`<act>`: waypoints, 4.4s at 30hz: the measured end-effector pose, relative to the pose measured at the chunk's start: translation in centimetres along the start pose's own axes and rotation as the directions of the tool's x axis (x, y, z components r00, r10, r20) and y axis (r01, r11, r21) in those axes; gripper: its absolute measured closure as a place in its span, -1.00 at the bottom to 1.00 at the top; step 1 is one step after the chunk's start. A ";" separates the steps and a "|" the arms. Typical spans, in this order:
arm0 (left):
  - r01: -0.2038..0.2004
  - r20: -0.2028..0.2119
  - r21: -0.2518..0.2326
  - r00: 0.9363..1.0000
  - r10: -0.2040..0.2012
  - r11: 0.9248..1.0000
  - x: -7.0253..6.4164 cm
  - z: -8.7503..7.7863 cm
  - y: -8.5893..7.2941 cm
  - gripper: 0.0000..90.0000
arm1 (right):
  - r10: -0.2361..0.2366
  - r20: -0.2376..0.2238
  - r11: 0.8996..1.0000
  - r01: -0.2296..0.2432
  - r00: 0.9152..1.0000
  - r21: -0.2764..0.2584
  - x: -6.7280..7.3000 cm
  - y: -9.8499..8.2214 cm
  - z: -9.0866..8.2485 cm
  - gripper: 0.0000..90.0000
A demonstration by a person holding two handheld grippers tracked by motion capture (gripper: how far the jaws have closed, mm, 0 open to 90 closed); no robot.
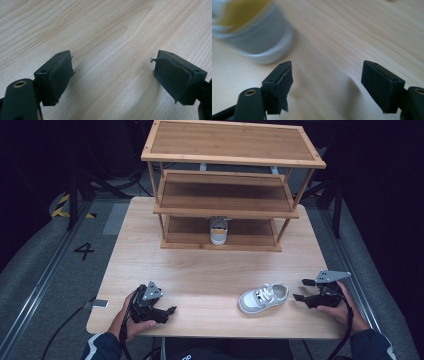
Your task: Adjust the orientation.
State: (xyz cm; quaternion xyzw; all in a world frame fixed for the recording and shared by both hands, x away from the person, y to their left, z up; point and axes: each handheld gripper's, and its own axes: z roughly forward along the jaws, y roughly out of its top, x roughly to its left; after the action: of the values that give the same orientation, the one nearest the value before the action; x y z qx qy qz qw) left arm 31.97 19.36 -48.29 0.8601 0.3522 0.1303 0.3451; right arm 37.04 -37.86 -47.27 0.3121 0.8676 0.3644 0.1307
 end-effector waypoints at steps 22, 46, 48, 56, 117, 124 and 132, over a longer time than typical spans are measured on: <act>-0.008 -0.006 0.000 1.000 0.008 1.000 -0.1 -0.1 -0.1 -0.65 | -0.159 -0.121 0.987 0.160 0.980 -0.005 5.1 3.0 1.1 -0.49; -0.004 -0.007 0.001 1.000 0.004 1.000 -0.2 -0.2 -0.1 -0.65 | -0.375 -0.320 0.921 0.388 0.870 -0.025 10.3 3.3 0.2 0.35; -0.012 -0.010 0.001 1.000 0.012 1.000 -0.1 -0.2 -0.1 -0.66 | -0.398 -0.336 0.911 0.411 0.853 -0.036 11.2 3.6 0.5 0.35; -0.011 -0.009 0.003 1.000 0.011 1.000 -0.1 -0.2 -0.1 -0.66 | -0.432 -0.375 0.892 0.449 0.820 -0.044 12.5 4.5 0.7 0.32; -0.012 -0.001 0.005 1.000 0.012 1.000 -0.1 -0.1 0.0 -0.67 | -0.477 -0.494 0.811 0.581 0.727 0.072 19.1 12.8 7.5 0.51; -0.014 0.000 0.005 1.000 0.014 1.000 -0.1 -0.1 0.0 -0.67 | -0.451 -0.461 0.820 0.558 0.764 0.123 17.7 12.9 7.4 0.51; -0.016 -0.002 0.004 1.000 0.016 1.000 0.0 0.0 0.0 -0.67 | -0.419 -0.473 0.801 0.561 0.775 0.209 17.7 13.8 7.9 0.38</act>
State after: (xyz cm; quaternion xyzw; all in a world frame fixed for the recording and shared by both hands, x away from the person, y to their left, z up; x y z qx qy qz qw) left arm 31.93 19.36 -48.25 0.8636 0.3457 0.1332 0.3419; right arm 33.16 -14.78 -42.88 0.0067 0.9758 0.2180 -0.0153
